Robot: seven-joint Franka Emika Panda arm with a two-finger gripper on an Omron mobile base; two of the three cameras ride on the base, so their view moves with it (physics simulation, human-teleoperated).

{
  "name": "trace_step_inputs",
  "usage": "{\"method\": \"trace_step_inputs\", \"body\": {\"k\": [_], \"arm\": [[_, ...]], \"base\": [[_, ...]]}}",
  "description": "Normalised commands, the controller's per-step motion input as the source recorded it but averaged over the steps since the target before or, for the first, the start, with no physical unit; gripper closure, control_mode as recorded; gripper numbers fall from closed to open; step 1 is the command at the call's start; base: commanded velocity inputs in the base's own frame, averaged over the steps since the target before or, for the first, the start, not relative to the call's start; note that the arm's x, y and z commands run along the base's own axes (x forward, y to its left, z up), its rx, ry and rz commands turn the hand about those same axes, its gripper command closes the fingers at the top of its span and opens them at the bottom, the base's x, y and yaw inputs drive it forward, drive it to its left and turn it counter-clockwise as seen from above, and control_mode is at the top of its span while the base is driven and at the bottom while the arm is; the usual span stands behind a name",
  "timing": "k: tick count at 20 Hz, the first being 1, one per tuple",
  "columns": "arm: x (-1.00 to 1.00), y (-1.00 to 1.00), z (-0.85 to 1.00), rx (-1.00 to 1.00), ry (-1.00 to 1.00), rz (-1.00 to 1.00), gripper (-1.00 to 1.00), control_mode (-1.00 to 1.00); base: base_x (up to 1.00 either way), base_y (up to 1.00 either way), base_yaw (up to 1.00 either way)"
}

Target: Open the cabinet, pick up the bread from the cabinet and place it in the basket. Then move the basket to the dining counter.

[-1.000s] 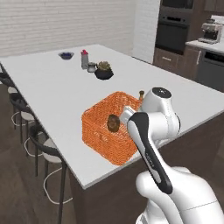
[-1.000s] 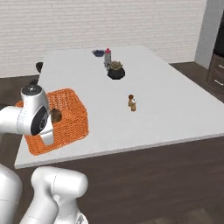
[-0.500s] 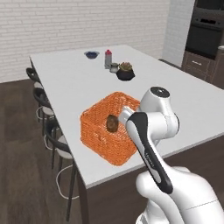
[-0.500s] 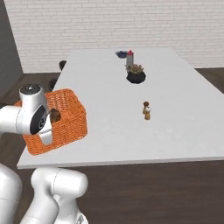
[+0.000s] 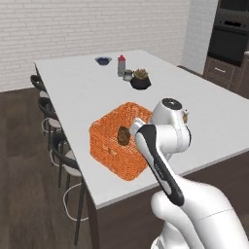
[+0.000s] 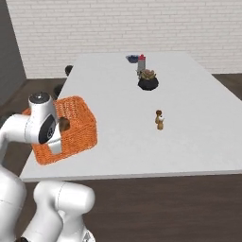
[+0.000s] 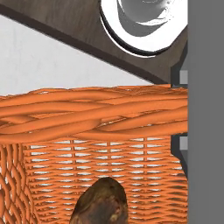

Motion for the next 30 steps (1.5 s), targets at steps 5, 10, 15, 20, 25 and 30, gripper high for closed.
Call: {"method": "trace_step_inputs", "body": {"k": [5,10,15,20,25,30], "arm": [[1.00,-0.10,-0.13,0.00,0.09,0.00,1.00,-1.00],[1.00,-0.03,-0.10,0.00,0.11,0.00,1.00,-1.00],[1.00,-0.03,-0.06,0.00,0.06,0.00,1.00,-1.00],[0.93,-0.06,-0.27,0.00,0.00,0.01,1.00,-1.00],[0.81,0.00,-0.55,-0.01,0.00,0.01,1.00,-1.00],[0.11,0.00,-0.60,-0.01,0.00,0.03,1.00,-1.00]], "base": [[0.00,0.00,0.00],[0.00,0.00,0.00],[0.00,0.00,0.00],[0.00,0.00,0.00],[0.00,0.00,0.00],[0.00,0.00,0.00]]}}
